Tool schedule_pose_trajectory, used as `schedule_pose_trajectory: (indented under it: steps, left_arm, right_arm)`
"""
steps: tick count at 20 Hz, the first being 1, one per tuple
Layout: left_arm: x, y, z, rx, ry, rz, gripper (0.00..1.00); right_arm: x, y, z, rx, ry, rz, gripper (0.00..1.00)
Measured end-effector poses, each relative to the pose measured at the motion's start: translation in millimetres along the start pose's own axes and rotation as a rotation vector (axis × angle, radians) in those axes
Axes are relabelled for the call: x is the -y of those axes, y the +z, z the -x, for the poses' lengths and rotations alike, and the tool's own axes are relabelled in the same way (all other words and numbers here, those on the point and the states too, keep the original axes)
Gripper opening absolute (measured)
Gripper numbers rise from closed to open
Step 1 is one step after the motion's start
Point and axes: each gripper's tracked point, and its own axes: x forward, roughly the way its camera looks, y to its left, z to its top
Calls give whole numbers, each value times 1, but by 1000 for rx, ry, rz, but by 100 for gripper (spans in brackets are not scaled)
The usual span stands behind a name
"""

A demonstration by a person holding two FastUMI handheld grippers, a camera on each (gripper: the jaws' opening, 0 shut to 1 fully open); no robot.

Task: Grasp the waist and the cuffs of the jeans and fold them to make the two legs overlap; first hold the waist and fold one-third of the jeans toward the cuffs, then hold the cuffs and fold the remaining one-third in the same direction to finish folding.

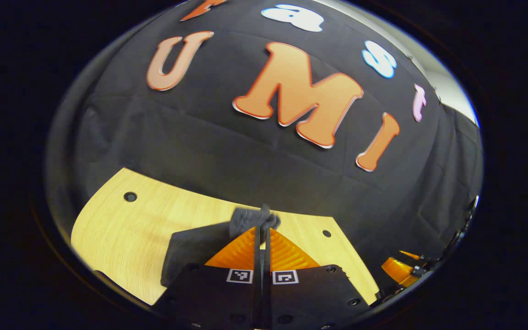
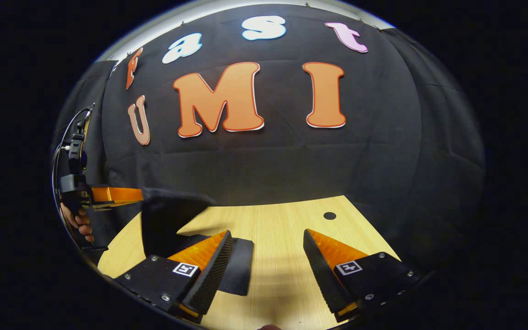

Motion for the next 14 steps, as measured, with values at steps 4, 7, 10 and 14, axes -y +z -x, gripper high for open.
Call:
schedule_pose_trajectory:
  steps: [4,7,10,14]
  left_arm:
    - [37,-30,-22,-73,-57,-17,1]
    - [38,-41,-21,-107,-72,-12,1]
    - [19,-28,-12,-44,5,-117,2]
    - [12,-9,21,35,75,-221,28]
  right_arm:
    - [30,-9,0,-12,-48,-34,93]
    - [41,-19,-5,-37,-60,-59,93]
    - [34,-10,-9,-1,-57,-51,93]
    - [0,17,-15,91,-3,3,93]
